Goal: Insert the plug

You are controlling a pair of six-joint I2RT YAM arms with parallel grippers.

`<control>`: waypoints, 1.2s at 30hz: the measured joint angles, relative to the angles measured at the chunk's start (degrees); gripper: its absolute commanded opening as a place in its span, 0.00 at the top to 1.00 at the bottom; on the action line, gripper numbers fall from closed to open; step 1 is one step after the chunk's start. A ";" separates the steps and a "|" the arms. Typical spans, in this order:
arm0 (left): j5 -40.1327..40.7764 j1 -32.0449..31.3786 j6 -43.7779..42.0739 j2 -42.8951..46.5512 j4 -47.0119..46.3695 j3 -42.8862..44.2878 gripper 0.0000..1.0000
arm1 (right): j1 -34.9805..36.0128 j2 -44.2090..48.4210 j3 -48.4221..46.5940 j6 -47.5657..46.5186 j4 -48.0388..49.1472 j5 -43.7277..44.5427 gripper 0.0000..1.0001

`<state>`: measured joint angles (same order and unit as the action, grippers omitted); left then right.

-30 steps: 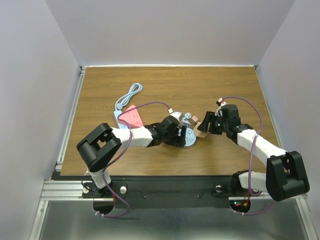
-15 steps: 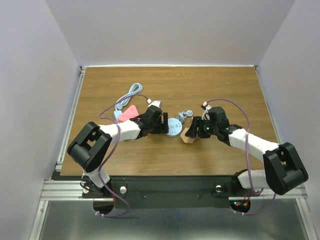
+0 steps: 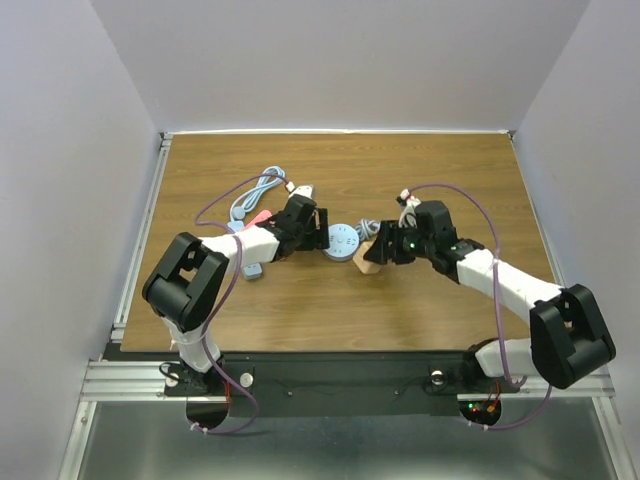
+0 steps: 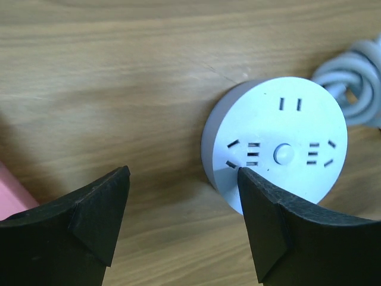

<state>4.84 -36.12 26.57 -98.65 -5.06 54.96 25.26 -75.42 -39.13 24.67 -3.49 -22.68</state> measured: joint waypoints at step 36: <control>-4.63 6.25 -6.23 -6.62 0.09 8.09 0.21 | 0.02 -19.06 -21.16 -23.04 1.79 -3.43 0.99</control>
<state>0.21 -29.87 20.34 -105.27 -4.97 63.05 25.28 -94.48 -60.29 1.63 -1.69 -26.11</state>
